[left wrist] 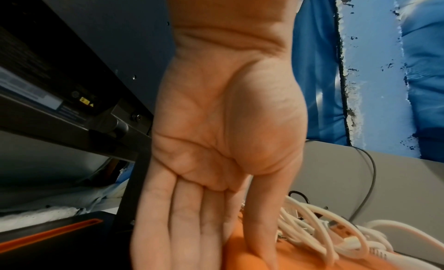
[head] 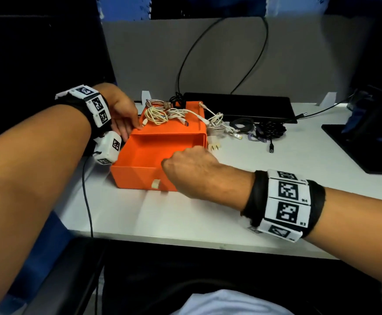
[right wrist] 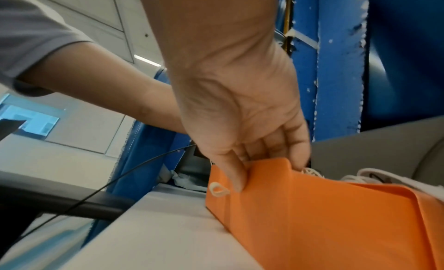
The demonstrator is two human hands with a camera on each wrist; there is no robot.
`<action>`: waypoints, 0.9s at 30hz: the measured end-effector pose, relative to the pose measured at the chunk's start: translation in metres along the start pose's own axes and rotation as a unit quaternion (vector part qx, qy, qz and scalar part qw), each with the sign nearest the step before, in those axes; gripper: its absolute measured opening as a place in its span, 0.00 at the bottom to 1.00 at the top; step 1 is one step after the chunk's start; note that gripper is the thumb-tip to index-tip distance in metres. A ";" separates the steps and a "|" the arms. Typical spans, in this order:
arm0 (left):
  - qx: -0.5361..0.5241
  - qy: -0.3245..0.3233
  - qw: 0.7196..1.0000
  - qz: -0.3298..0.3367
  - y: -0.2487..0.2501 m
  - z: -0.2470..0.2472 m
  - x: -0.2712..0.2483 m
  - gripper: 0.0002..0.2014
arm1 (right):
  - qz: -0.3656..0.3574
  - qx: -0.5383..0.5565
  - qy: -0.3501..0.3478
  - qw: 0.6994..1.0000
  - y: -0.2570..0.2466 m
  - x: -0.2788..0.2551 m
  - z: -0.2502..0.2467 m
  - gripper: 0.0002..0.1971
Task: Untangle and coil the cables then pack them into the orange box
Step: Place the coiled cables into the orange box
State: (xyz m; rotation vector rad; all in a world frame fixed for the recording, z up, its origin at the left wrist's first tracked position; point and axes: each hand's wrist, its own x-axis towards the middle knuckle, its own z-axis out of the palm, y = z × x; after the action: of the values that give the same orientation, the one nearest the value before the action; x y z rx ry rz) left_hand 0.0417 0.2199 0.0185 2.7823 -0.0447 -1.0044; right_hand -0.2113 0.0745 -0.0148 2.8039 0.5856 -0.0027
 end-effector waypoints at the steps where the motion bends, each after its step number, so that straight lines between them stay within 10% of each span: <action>1: 0.001 0.003 1.000 0.000 0.001 0.000 0.001 0.16 | -0.012 0.005 -0.009 1.000 0.001 -0.004 0.000 0.08; 8: -0.027 -0.007 1.000 0.007 0.007 0.001 0.007 0.15 | -0.008 0.048 0.017 0.999 0.004 -0.013 0.000 0.06; 13: -0.036 -0.012 0.999 0.017 0.009 -0.001 0.009 0.16 | 0.183 0.107 0.141 0.967 0.089 0.000 -0.021 0.12; 17: -0.055 -0.016 0.998 0.005 -0.003 0.003 0.014 0.16 | 0.254 0.030 -0.047 0.966 0.151 0.025 0.020 0.17; 22: -0.043 -0.005 0.999 0.008 0.003 0.000 0.013 0.19 | 0.218 0.102 -0.141 0.960 0.178 0.055 0.070 0.63; 27: -0.039 -0.005 0.999 0.005 0.005 0.003 0.009 0.17 | 0.186 0.050 -0.044 0.980 0.161 0.061 0.084 0.47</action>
State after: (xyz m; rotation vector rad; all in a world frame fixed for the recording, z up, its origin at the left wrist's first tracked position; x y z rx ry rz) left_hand 0.0472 0.2141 0.0116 2.7049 -0.0217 -0.9955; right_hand -0.0870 -0.0661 -0.0564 2.9487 0.0352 -0.0823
